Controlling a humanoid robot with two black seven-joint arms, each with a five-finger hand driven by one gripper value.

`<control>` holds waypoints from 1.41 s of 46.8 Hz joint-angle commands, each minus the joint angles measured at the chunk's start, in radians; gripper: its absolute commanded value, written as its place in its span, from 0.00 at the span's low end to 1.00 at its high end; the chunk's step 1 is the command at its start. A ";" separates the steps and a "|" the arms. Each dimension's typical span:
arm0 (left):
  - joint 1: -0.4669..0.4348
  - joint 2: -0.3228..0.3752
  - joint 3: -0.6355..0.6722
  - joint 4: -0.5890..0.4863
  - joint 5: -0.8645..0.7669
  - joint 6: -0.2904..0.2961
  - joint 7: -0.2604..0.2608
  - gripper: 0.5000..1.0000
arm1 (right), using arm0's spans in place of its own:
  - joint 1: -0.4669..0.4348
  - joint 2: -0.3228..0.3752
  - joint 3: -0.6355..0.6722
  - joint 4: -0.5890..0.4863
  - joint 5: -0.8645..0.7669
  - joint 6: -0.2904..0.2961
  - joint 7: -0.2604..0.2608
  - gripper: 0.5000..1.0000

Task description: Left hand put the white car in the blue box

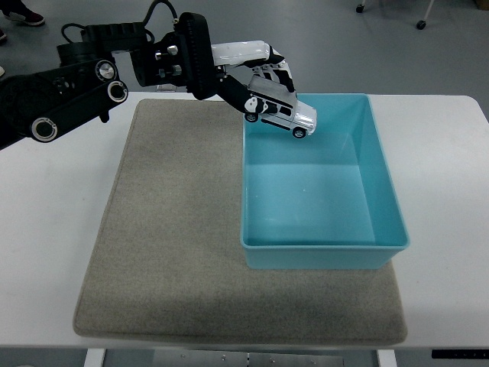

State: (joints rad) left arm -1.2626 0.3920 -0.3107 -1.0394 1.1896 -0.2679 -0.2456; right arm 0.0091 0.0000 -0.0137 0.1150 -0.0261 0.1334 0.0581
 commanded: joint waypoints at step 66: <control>0.083 -0.062 0.010 0.107 -0.669 0.134 0.011 1.00 | 0.000 0.000 0.000 0.000 0.000 0.000 0.000 0.87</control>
State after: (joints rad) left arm -1.1817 0.3043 -0.2948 -0.9354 0.6129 -0.1286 -0.2365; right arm 0.0091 0.0000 -0.0135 0.1151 -0.0261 0.1334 0.0584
